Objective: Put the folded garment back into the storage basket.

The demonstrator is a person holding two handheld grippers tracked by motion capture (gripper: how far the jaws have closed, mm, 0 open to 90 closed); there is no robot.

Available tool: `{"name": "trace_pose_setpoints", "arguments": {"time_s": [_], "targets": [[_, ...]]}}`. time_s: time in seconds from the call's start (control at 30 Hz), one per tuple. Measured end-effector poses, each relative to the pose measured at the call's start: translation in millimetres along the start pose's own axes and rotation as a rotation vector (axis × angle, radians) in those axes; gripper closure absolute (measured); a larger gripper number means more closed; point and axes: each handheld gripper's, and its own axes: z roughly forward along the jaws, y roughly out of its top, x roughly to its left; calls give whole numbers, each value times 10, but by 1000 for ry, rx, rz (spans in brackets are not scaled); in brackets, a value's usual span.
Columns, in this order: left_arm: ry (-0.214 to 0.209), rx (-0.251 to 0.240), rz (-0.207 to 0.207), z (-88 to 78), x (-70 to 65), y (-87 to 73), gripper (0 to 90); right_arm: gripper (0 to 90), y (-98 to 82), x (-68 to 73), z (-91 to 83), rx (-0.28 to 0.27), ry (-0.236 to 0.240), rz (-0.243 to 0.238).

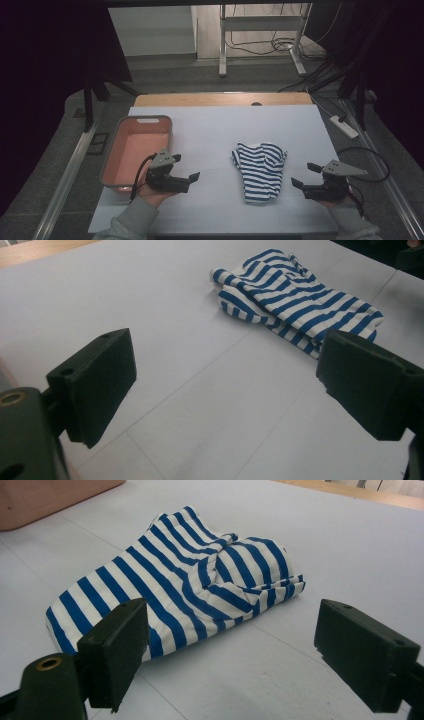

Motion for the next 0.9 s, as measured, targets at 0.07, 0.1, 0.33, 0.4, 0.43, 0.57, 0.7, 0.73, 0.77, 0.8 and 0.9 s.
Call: {"name": "trace_pose_setpoints", "arguments": {"time_s": [0.07,0.1,0.33,0.4,0.43,0.57,0.7,0.73,0.77,0.8,0.9], "targets": [[-2,8,0,49,-8,30,92,152,-1,-3,-2,0,-2,0],[-5,12,-1,71,-12,43,92,152,-1,-3,-2,0,-2,0],[-25,20,-6,202,-26,126,91,151,-5,-10,1,2,-3,1],[-27,21,-4,214,-27,137,91,151,-5,-11,3,4,-3,0],[-29,23,-5,226,-30,148,91,151,-5,-11,4,4,-3,0],[-39,23,-3,280,-46,192,92,151,-6,-12,5,5,-5,2],[-46,31,3,348,-60,229,92,151,-7,-13,1,4,-7,2],[-47,34,4,368,-62,236,92,151,-7,-13,1,4,-6,4],[-48,36,4,388,-67,242,92,151,-7,-13,1,4,-6,4],[-49,40,6,408,-74,249,92,152,-7,-15,1,5,-7,4],[-53,49,15,483,-104,281,92,152,-9,-15,3,6,-7,3]]}}
